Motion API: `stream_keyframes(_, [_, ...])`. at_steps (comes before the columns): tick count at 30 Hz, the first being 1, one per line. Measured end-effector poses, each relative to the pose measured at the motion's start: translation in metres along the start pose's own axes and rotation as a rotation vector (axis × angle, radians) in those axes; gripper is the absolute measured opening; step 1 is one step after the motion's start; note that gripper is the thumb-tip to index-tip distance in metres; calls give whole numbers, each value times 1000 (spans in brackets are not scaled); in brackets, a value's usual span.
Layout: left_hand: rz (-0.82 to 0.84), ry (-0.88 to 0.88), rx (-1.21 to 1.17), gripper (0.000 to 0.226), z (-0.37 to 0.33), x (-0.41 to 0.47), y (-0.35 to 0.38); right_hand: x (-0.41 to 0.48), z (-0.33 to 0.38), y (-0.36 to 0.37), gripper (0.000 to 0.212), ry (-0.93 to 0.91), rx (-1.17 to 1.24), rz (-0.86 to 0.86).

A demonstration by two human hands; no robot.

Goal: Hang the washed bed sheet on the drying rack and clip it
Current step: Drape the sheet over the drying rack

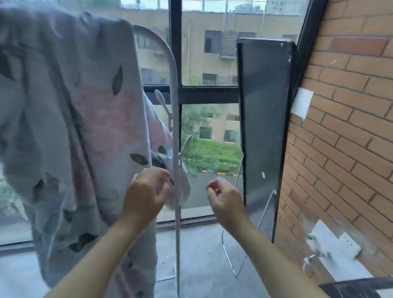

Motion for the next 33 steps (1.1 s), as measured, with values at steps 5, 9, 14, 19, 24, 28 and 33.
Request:
stream_keyframes(5, [-41,31,65,20,56,10,-62,32,41,54,9,3,68,27])
stream_keyframes(9, [21,106,93,15,77,30,-80,50,57,85,10,67,108,13])
stream_keyframes(14, [229,135,86,14,82,32,-41,51,35,99,12,195,140,-25])
stream_keyframes(19, [470,123,141,30,83,29,10,65,-13,100,13,361,164,22])
stream_keyframes(24, [700,-219,386,42,109,33,46,109,-56,111,23,426,164,174])
stream_keyframes(28, [680,-427,514,44,124,46,50,149,-79,125,46,373,59,357])
stream_keyframes(33, [647,-580,532,50,135,57,59,203,-86,153,98,261,220,574])
Point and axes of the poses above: each hand's wrist, its own x-axis towards the middle knuckle, its own y-axis out of the palm, z = x × y, the point moved 2 cm from there along x, towards the middle knuckle, and after that the axes turned 6 degrees about z, right-handed, at the moved point
